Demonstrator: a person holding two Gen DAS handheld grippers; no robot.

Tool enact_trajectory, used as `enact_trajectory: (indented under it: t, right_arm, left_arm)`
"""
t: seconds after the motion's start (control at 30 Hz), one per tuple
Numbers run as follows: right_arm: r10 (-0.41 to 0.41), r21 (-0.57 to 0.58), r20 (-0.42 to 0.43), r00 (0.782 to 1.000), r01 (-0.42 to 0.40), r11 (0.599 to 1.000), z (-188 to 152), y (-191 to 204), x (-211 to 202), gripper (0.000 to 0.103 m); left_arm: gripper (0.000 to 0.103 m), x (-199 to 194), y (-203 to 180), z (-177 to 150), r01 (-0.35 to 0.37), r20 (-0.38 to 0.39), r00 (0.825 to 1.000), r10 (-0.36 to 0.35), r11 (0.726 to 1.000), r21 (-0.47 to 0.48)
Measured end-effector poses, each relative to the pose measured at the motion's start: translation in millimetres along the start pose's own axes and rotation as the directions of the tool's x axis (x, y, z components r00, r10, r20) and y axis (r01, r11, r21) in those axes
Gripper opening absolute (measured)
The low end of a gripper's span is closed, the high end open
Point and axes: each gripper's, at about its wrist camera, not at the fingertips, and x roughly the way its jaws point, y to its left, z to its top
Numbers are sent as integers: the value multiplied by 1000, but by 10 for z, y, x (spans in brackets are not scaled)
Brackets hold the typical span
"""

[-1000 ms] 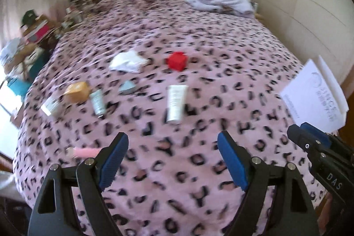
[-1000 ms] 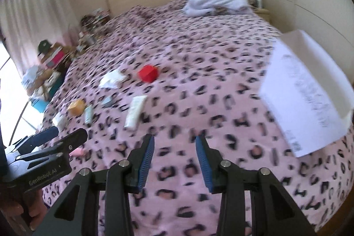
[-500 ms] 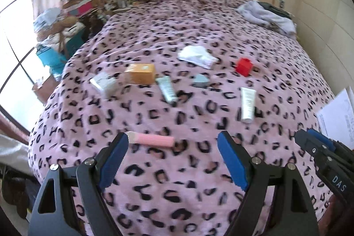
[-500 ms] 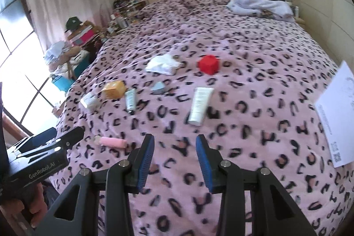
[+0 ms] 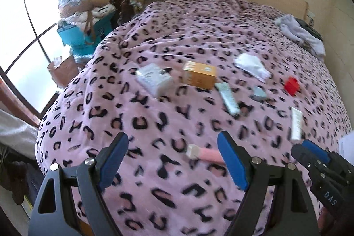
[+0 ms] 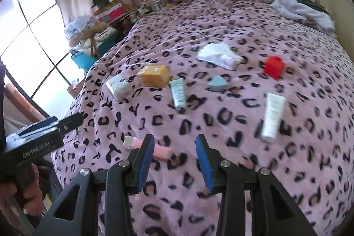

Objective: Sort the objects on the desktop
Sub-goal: 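Grasp the white cotton-swab tub with the left tool while the right grasps the pale blue tube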

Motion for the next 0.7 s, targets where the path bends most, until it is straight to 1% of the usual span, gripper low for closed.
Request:
enact_trajectory:
  t: [0.17, 0.3, 0.4, 0.47, 0.53, 0.7]
  right_arm:
    - [27, -46, -7, 1000, -27, 999, 278, 125, 374, 40]
    - [44, -96, 1, 999, -44, 994, 558, 242, 642, 40]
    - [71, -128, -12, 997, -72, 989, 706, 311, 879, 40]
    - [75, -139, -30, 997, -78, 987, 757, 326, 1044, 40]
    - [76, -134, -49, 996, -82, 987, 780, 314, 1180, 40]
    - [85, -101, -85, 993, -93, 990, 776, 228, 1453, 40]
  left_arm:
    - [85, 393, 313, 372, -36, -4, 999, 36, 997, -69]
    - [85, 698, 443, 640, -57, -21, 998, 56, 993, -103]
    - [86, 946, 503, 806, -60, -42, 998, 55, 990, -131]
    - [87, 1143, 511, 889, -65, -68, 996, 55, 987, -146]
    - [90, 1322, 498, 943, -69, -97, 994, 54, 985, -155]
    - [90, 1845, 446, 1061, -118, -189, 979, 83, 976, -183]
